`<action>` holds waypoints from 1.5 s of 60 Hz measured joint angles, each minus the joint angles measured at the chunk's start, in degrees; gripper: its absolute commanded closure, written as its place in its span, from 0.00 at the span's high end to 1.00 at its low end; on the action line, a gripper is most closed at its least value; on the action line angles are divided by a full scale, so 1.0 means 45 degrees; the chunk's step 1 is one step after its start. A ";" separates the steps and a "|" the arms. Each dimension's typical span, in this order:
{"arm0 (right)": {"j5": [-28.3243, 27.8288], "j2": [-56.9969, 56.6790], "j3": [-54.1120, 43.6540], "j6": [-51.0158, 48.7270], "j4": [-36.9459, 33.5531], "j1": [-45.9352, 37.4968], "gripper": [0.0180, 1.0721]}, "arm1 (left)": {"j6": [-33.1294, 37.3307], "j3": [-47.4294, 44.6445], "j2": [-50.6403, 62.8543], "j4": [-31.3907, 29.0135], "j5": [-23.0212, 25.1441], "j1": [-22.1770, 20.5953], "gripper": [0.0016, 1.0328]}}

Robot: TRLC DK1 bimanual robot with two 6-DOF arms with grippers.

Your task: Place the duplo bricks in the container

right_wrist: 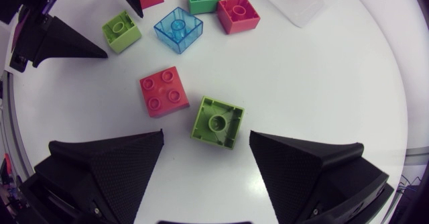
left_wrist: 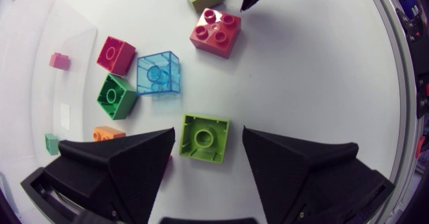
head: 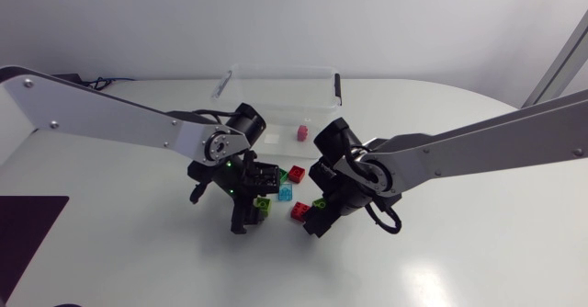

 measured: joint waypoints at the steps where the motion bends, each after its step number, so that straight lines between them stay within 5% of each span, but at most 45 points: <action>1: 0.0000 0.0000 0.0000 0.0000 0.0000 0.0000 0.88 | 0.0000 0.0010 0.0078 -0.0010 0.0000 0.0000 0.68; 4: 0.0000 0.0000 0.0000 0.0000 0.0000 0.0000 0.88 | 0.0005 0.0102 0.0117 -0.0039 -0.0068 0.0000 0.62; 11: 0.0000 0.0000 0.0000 0.0000 0.0000 0.0000 0.88 | 0.0010 0.0267 0.0262 -0.0214 -0.0068 -0.0044 0.23; 37: 0.0015 0.0000 0.0189 0.0262 -0.0005 -0.0024 0.80 | -0.0010 0.0539 -0.0029 -0.1909 0.0228 0.0228 0.19; 50: 0.0053 0.0350 0.0699 0.0559 -0.0005 -0.0330 0.58 | -0.0617 -0.0194 -0.2875 -0.2098 0.0918 0.0831 0.19; 57: 0.0058 0.0772 0.0782 0.0627 -0.0015 -0.0359 0.56 | -0.1433 -0.0311 -0.4979 -0.2098 0.1438 0.1234 0.19; 63: 0.0053 0.0967 0.0850 0.0777 -0.0053 -0.0359 0.34 | -0.2132 -0.0306 -0.6062 -0.2011 0.1506 0.1530 0.19; 77: 0.0063 0.0874 0.0908 0.0860 -0.0073 -0.0369 0.30 | -0.4682 -0.0073 -0.6902 0.0408 0.1622 0.1972 0.19; 90: 0.0063 -0.0801 0.0835 0.0855 -0.0806 -0.0865 0.30 | -0.7159 0.1933 -0.4969 0.3157 0.0874 0.2302 0.19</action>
